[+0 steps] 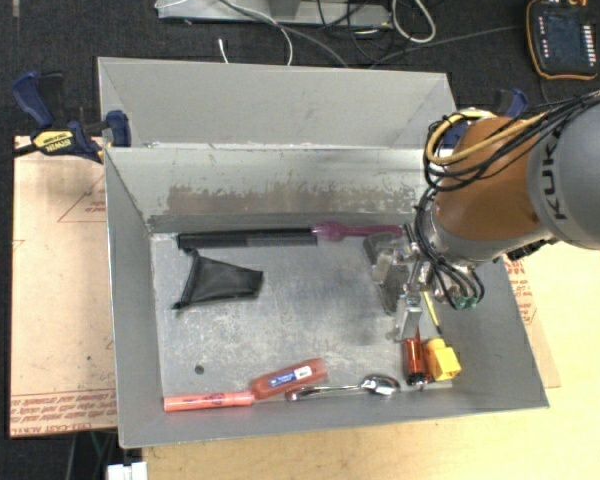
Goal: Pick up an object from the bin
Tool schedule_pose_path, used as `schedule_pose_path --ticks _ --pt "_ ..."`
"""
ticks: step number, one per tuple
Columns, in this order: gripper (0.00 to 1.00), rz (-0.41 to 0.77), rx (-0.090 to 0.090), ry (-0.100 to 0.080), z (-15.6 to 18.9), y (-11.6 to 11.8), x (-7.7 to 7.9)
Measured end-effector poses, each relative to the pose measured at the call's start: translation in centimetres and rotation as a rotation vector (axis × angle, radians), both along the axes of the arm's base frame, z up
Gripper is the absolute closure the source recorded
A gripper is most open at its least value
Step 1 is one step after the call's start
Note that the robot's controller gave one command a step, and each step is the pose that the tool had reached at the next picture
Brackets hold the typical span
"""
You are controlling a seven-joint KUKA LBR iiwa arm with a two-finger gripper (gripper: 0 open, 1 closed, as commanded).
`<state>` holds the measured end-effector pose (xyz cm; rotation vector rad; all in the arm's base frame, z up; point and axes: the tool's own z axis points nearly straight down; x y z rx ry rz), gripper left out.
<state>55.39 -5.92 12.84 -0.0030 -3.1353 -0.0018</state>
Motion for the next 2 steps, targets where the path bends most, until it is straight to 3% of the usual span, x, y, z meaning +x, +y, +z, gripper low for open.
schedule_pose_path --ticks 1,2 --pt "0.0 0.003 -0.001 -0.007 0.5 0.0 0.2" --pt "0.0 0.432 0.002 -0.009 -5.6 -7.6 7.8"
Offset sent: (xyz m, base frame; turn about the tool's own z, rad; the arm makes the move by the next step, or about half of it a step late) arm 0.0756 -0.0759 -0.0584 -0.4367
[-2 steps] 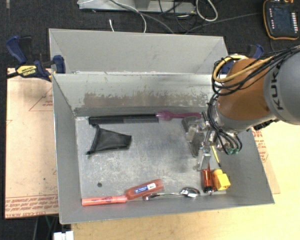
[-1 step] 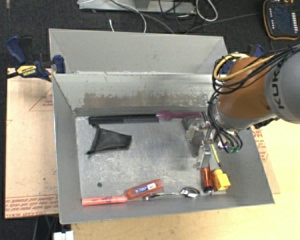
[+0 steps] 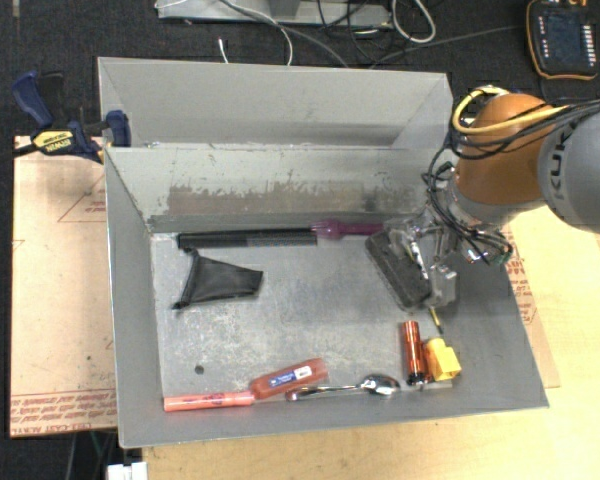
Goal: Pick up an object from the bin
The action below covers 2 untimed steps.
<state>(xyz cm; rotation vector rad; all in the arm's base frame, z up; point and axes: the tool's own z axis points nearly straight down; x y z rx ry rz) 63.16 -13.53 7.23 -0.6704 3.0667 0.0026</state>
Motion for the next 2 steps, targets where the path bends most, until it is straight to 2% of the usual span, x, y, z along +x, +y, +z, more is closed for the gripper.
schedule_pose_path --ticks 1,2 --pt "0.0 -0.059 0.001 -0.004 6.3 1.1 -2.0" --pt "0.0 0.654 -0.001 -0.005 3.6 3.0 1.0"
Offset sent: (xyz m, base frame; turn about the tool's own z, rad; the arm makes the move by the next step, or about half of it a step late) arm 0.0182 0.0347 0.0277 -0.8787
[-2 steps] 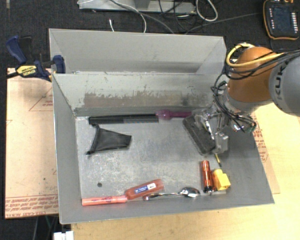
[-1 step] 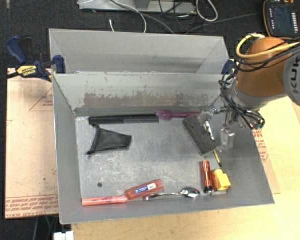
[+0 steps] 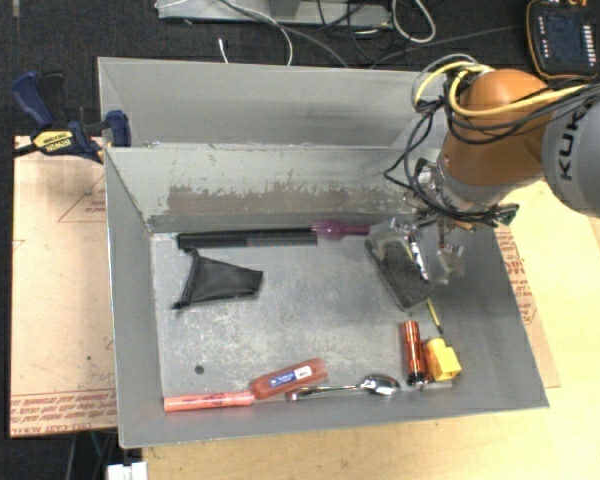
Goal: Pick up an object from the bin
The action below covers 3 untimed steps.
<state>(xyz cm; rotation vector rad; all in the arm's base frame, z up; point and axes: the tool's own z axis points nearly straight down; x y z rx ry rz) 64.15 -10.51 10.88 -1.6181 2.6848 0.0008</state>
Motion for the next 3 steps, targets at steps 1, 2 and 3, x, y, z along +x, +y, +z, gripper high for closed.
schedule_pose_path --ticks 1,2,3 --pt "0.0 -0.2 0.003 -0.001 -3.9 -0.8 -1.4" --pt "1.0 0.688 -0.002 -0.007 -3.8 2.2 -0.9" --pt "1.0 0.858 -0.002 -0.008 -3.8 2.8 -0.8"
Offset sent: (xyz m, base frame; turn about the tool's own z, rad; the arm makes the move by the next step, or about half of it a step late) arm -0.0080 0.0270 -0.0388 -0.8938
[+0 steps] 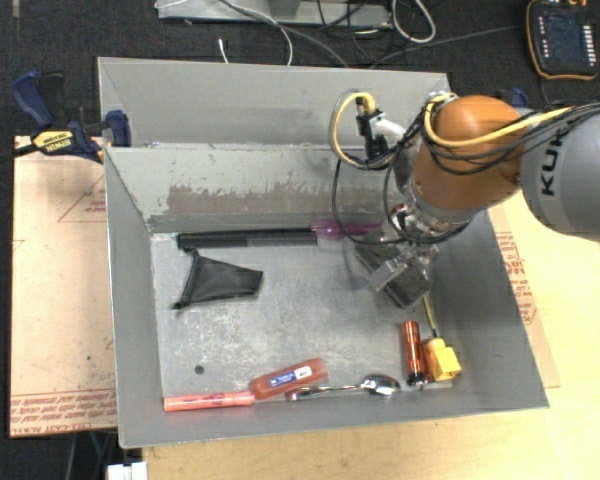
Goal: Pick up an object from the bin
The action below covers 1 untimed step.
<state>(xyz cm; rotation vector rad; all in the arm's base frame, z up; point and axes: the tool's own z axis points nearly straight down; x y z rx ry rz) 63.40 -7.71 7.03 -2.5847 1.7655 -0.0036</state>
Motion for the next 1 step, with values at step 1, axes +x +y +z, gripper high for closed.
schedule_pose_path --ticks 1 --pt "1.0 0.017 0.002 0.001 0.08 0.12 -0.01"
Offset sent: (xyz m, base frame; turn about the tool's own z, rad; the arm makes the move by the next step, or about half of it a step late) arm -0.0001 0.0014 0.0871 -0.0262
